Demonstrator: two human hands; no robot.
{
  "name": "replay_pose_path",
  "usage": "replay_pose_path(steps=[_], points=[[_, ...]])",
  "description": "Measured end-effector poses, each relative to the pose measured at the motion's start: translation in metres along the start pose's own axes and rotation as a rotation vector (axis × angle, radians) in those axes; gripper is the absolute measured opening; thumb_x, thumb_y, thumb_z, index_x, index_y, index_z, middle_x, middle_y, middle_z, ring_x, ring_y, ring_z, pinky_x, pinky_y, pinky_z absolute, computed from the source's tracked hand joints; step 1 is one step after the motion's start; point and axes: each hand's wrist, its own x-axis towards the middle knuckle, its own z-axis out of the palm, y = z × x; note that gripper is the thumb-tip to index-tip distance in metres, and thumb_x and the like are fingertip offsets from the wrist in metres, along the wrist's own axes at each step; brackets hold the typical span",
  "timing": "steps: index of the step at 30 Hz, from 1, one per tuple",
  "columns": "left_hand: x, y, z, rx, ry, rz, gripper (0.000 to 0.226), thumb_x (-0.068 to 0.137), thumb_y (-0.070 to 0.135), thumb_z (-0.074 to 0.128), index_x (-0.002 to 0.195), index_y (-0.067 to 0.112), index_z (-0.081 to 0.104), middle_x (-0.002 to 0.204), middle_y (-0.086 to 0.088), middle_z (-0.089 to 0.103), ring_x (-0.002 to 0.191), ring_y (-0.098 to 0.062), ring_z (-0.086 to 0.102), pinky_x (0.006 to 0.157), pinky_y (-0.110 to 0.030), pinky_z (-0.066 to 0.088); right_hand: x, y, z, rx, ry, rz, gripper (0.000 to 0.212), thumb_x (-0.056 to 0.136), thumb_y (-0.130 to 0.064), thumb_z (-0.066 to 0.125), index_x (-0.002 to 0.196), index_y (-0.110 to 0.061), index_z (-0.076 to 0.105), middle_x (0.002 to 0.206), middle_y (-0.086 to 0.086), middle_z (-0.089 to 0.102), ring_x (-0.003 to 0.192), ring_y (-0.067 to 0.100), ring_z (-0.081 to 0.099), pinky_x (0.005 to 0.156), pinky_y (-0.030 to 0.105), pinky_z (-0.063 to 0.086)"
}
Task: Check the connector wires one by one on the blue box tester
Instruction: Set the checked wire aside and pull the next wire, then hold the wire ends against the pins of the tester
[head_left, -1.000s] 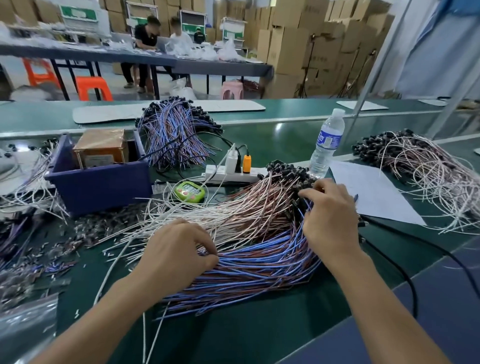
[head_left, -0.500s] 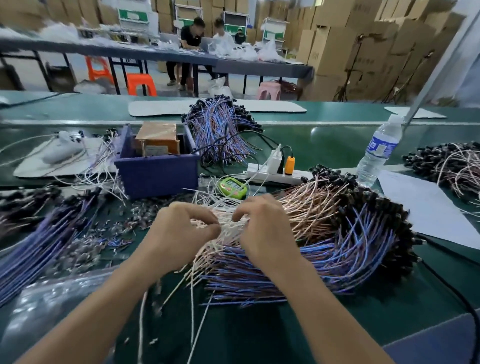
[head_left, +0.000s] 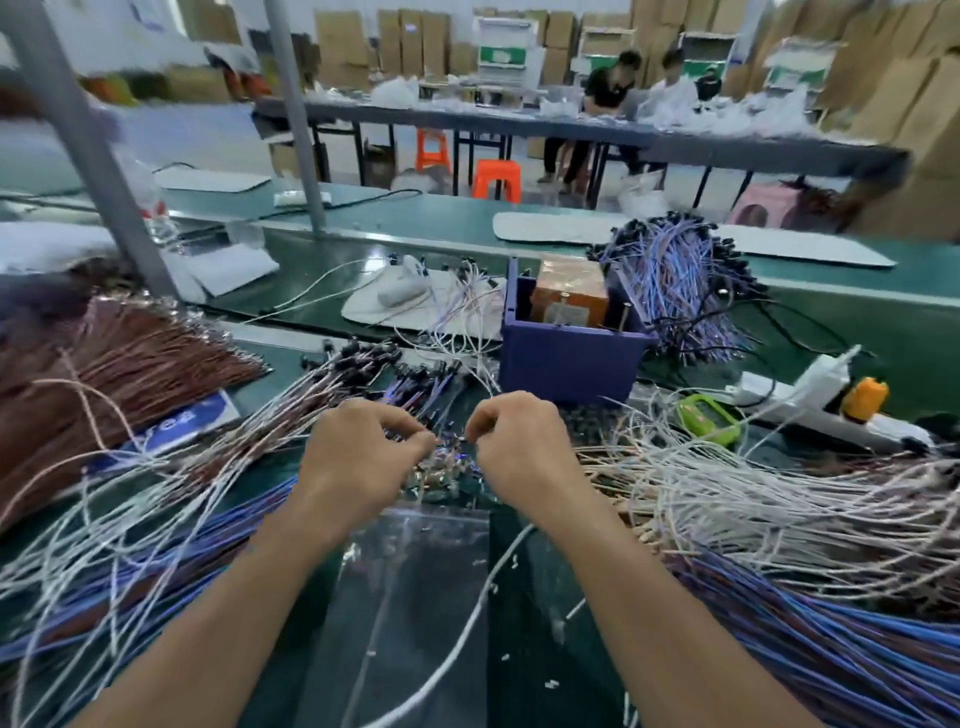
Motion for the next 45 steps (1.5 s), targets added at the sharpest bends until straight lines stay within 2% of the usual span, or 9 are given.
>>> replay_pose_path(steps=[5, 10, 17, 21, 24, 30, 35, 40, 45], points=[[0.016, -0.019, -0.003, 0.003, 0.218, -0.004, 0.003, 0.083, 0.032, 0.082, 0.085, 0.03, 0.084, 0.079, 0.016, 0.075, 0.06, 0.01, 0.055, 0.058, -0.003, 0.034, 0.034, -0.022, 0.028, -0.05, -0.123, 0.002, 0.028, 0.084, 0.003, 0.061, 0.098, -0.016, 0.075, 0.1, 0.006, 0.073, 0.092, 0.027, 0.067, 0.084, 0.04, 0.059], [0.007, -0.025, 0.022, -0.063, 0.253, 0.163, 0.005, 0.081, 0.014, 0.085, 0.086, 0.016, 0.084, 0.089, 0.0, 0.079, 0.093, -0.015, 0.061, 0.09, -0.033, 0.047, 0.055, -0.026, 0.044, -0.043, -0.087, 0.105, 0.016, 0.085, -0.004, 0.063, 0.086, -0.014, 0.075, 0.087, 0.007, 0.072, 0.084, 0.027, 0.068, 0.074, 0.037, 0.06], [0.01, -0.036, 0.02, -0.14, 0.357, 0.063, 0.008, 0.081, 0.016, 0.085, 0.089, 0.018, 0.084, 0.088, 0.004, 0.077, 0.094, -0.015, 0.063, 0.092, -0.04, 0.051, 0.078, -0.02, 0.049, 0.059, -0.128, 0.216, 0.035, 0.079, -0.049, 0.079, 0.081, -0.014, 0.075, 0.076, 0.003, 0.073, 0.074, 0.021, 0.068, 0.071, 0.035, 0.057], [0.013, -0.037, 0.019, -0.206, 0.355, 0.001, 0.008, 0.084, 0.021, 0.084, 0.091, 0.02, 0.083, 0.085, 0.015, 0.066, 0.095, -0.013, 0.064, 0.09, -0.034, 0.05, 0.082, -0.029, 0.056, -0.115, -0.247, 0.216, 0.047, 0.074, -0.055, 0.075, 0.092, -0.012, 0.07, 0.092, 0.008, 0.073, 0.084, 0.028, 0.068, 0.065, 0.03, 0.049], [0.014, -0.038, 0.018, -0.242, 0.369, -0.035, 0.006, 0.083, 0.023, 0.084, 0.089, 0.022, 0.083, 0.082, 0.023, 0.059, 0.092, -0.008, 0.062, 0.086, -0.026, 0.045, 0.083, -0.033, 0.056, -0.118, -0.267, 0.22, 0.039, 0.079, -0.049, 0.075, 0.074, -0.012, 0.064, 0.076, 0.007, 0.068, 0.067, 0.025, 0.064, 0.051, 0.027, 0.04], [0.016, -0.04, 0.02, -0.239, 0.262, -0.095, 0.001, 0.082, 0.026, 0.083, 0.082, 0.026, 0.083, 0.075, 0.028, 0.055, 0.087, -0.009, 0.063, 0.079, -0.024, 0.043, 0.072, -0.024, 0.056, 0.144, -0.085, 0.276, 0.016, 0.081, -0.021, 0.075, 0.081, -0.019, 0.059, 0.084, 0.005, 0.072, 0.08, 0.026, 0.072, 0.075, 0.041, 0.06], [0.011, -0.039, 0.022, -0.196, 0.308, 0.123, 0.014, 0.079, 0.027, 0.087, 0.091, 0.03, 0.083, 0.087, 0.021, 0.071, 0.092, 0.002, 0.055, 0.09, -0.029, 0.045, 0.053, -0.018, 0.042, 0.599, 0.118, 0.183, 0.02, 0.089, -0.005, 0.07, 0.092, -0.018, 0.055, 0.074, 0.006, 0.072, 0.061, 0.019, 0.074, 0.063, 0.042, 0.062], [0.003, -0.034, 0.022, -0.165, 0.242, 0.259, 0.021, 0.08, 0.03, 0.086, 0.1, 0.036, 0.082, 0.083, 0.02, 0.073, 0.079, 0.012, 0.056, 0.077, -0.021, 0.048, 0.035, -0.012, -0.005, 1.165, 0.377, 0.176, 0.018, 0.092, 0.002, 0.067, 0.103, -0.011, 0.06, 0.079, 0.005, 0.075, 0.067, 0.018, 0.072, 0.061, 0.026, 0.058], [-0.008, -0.023, 0.021, -0.258, 0.186, 0.365, 0.023, 0.076, 0.02, 0.09, 0.095, 0.031, 0.083, 0.084, 0.023, 0.073, 0.091, -0.001, 0.065, 0.083, -0.016, 0.051, 0.014, -0.008, -0.013, 1.531, 0.193, 0.326, 0.02, 0.106, -0.019, 0.048, 0.11, -0.008, 0.065, 0.087, 0.013, 0.076, 0.083, 0.026, 0.075, 0.07, 0.034, 0.06]])
